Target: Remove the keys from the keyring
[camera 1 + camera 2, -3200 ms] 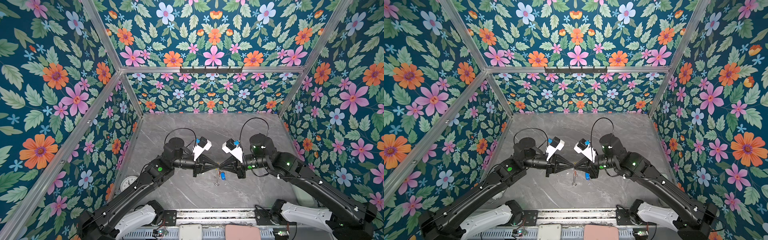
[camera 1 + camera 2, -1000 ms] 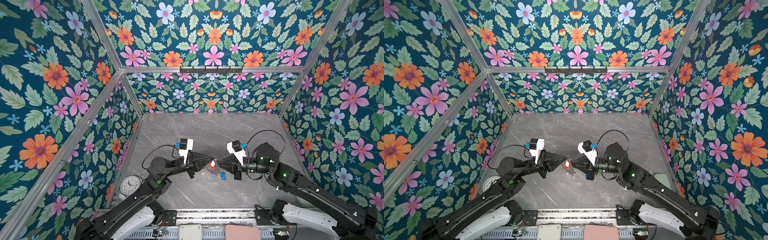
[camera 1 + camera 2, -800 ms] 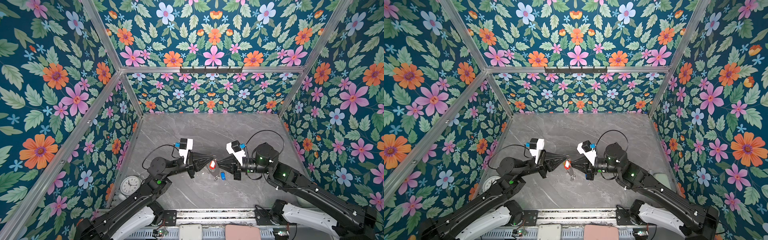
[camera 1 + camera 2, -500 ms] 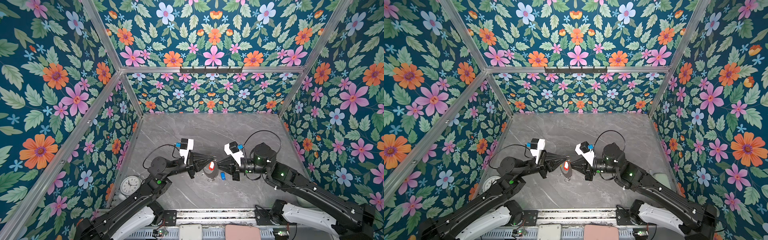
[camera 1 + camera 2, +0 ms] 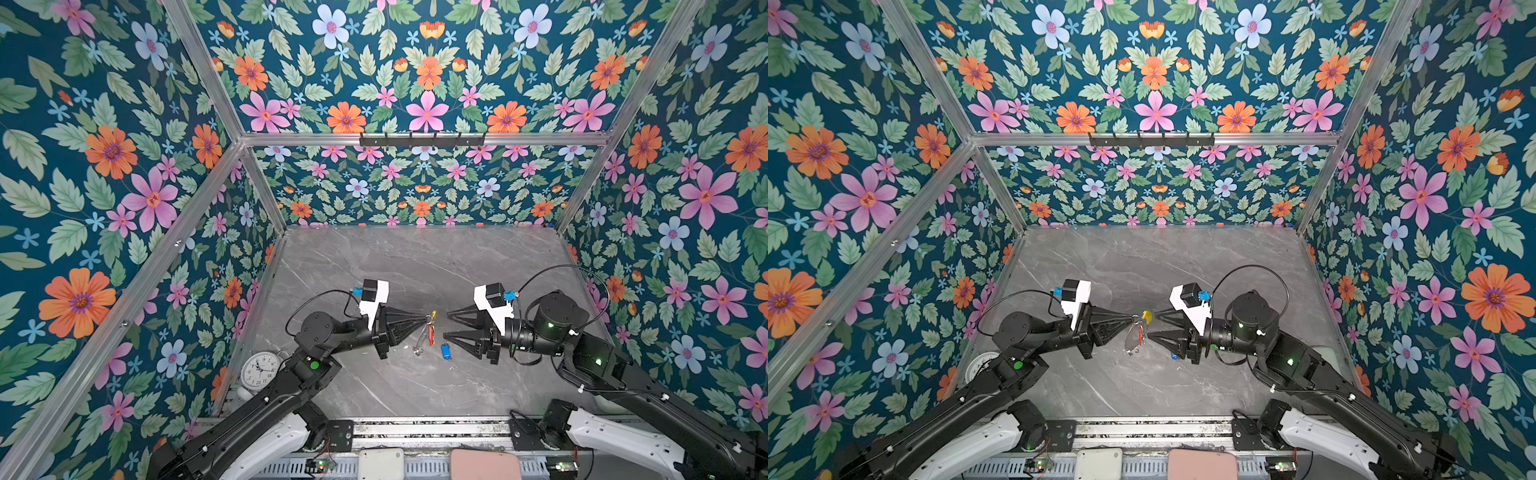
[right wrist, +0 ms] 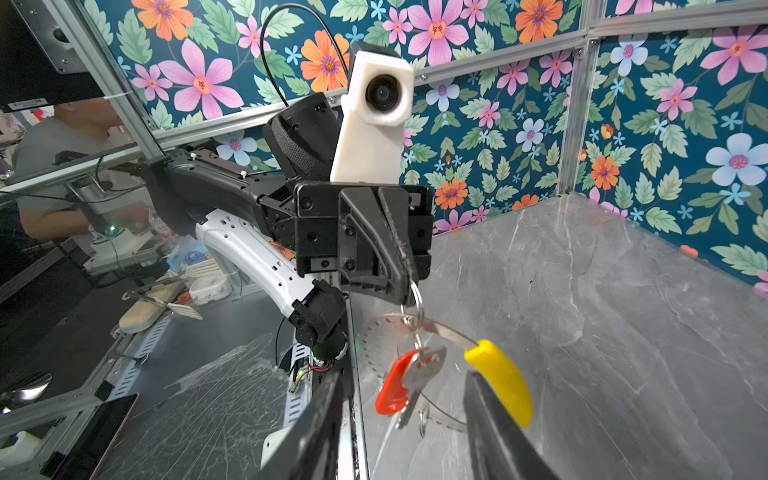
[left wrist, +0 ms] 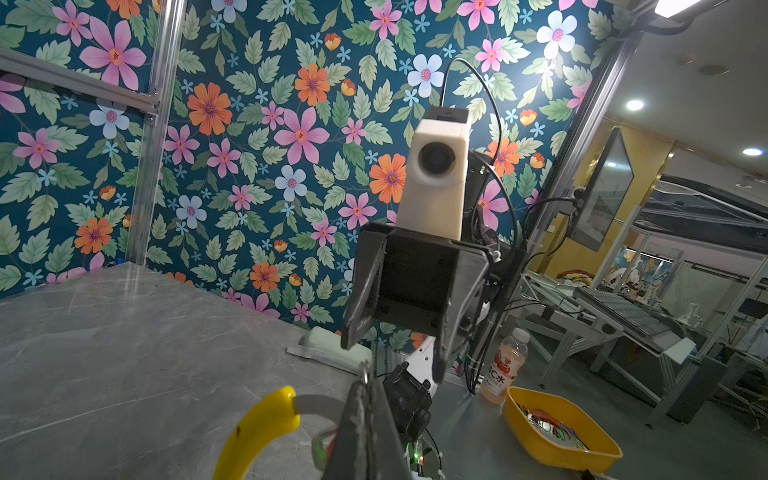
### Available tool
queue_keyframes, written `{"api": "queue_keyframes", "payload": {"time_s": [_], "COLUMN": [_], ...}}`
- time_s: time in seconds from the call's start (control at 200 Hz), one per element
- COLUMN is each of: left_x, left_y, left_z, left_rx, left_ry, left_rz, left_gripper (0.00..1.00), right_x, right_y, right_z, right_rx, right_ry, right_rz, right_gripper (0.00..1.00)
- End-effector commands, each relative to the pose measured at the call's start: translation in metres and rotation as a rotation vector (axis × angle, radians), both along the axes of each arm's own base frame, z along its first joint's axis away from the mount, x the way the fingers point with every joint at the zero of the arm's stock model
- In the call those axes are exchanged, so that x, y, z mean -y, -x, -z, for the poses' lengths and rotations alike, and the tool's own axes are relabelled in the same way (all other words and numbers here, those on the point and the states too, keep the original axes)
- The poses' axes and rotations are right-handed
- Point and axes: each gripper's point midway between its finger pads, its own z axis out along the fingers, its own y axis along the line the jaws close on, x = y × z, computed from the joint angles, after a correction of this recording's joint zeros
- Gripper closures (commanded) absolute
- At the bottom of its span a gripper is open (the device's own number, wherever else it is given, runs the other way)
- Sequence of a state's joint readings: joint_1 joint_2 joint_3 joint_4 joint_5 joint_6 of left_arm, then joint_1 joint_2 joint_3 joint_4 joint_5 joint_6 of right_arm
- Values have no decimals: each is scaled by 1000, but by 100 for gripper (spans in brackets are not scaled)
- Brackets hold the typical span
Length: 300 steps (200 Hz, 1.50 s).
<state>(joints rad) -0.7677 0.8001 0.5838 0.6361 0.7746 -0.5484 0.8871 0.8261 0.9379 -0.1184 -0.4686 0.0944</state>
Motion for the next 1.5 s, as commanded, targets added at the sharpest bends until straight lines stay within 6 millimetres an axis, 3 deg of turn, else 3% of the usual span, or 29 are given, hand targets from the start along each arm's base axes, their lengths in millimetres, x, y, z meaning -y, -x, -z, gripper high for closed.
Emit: {"api": "queue_keyframes", "payload": {"time_s": [0.0, 0.195, 0.46, 0.75, 0.965, 1.16, 1.495], "left_x": [-1, 0, -2, -3, -2, -1, -1], "left_y": [10, 12, 13, 15, 16, 19, 19], "left_z": [-8, -7, -7, -8, -7, -5, -7], "left_rx": [49, 48, 53, 56, 55, 58, 53], "left_ry": [24, 26, 37, 43, 38, 29, 37], "left_rz": [39, 64, 59, 66, 74, 97, 103], "left_gripper": [100, 100, 100, 100, 100, 100, 100], "right_x": [-8, -22, -27, -28, -26, -16, -20], "right_y": [0, 6, 6, 3, 4, 7, 11], "right_z": [-12, -13, -3, 7, 2, -9, -4], "right_rx": [16, -19, -55, -72, -64, -105, -154], "right_ry": [-38, -60, -44, -25, -37, -80, -71], "right_rz": [-28, -121, -143, -130, -128, -167, -238], "right_gripper": [51, 53, 75, 82, 81, 74, 74]}}
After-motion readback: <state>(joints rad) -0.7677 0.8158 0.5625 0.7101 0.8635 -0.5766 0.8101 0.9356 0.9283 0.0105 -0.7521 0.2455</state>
